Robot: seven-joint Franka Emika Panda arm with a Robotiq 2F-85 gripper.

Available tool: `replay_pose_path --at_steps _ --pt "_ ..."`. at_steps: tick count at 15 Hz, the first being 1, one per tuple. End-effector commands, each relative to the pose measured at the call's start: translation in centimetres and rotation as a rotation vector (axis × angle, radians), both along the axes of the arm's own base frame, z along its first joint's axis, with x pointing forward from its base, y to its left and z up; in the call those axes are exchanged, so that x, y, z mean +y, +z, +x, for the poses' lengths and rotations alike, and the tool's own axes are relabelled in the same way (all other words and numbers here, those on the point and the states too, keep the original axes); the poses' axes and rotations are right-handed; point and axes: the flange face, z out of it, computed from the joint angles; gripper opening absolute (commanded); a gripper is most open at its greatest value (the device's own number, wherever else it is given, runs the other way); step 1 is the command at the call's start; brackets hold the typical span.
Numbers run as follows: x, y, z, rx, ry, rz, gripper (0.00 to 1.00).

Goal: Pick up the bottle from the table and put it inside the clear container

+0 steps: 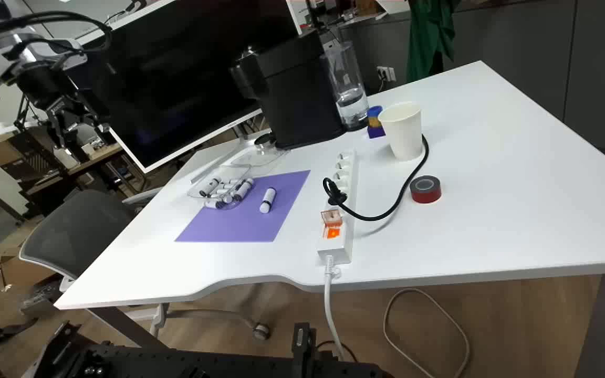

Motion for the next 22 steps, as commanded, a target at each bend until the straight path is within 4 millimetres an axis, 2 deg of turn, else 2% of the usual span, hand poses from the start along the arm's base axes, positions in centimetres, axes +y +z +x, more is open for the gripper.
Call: replay_pose_path --at_steps 1,10,13,16,22 --pt "0.0 0.0 0.0 0.000 0.000 0.000 1.00" --pt "0.0 0.0 0.1 -0.001 0.000 0.001 1.00" --pt "-2.2 0.1 0.4 -0.137 -0.067 -0.053 1.00" --pt "-7.1 -1.0 0.9 -0.254 -0.140 -0.087 1.00" --pt "-19.8 -5.2 0.2 -0.361 -0.376 -0.127 1.00"
